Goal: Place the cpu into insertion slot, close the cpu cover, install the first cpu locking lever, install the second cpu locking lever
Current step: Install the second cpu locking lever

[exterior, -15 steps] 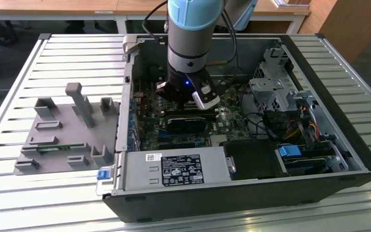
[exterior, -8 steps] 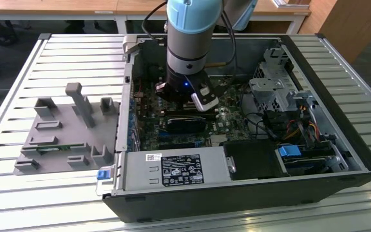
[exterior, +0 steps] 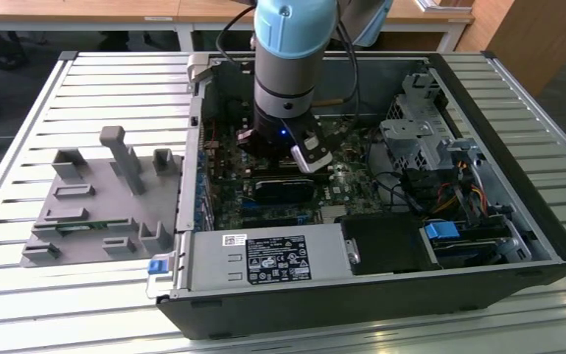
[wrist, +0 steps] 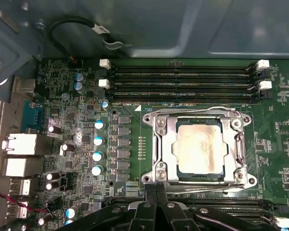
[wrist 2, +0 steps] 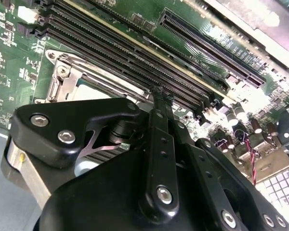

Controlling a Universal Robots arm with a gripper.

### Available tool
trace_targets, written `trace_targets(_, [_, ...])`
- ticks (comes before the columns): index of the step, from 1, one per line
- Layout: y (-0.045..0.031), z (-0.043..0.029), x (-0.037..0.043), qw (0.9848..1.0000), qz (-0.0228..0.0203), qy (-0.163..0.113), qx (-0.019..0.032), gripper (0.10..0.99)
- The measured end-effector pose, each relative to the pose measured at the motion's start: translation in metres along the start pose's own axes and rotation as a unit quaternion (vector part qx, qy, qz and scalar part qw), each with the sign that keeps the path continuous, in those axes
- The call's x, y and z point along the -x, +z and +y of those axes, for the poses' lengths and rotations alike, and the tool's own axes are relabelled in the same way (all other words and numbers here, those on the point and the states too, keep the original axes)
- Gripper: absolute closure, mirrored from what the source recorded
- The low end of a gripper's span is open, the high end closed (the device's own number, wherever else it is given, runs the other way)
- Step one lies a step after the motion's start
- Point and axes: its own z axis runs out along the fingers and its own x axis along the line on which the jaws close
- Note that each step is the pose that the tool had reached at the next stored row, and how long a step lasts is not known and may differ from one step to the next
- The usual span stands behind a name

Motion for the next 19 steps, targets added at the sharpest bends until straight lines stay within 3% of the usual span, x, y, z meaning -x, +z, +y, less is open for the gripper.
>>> trace_targets(19, [0.0074, 0.0008, -0.0039, 0.9999, 0.0001, 0.000, 0.0152, 0.980])
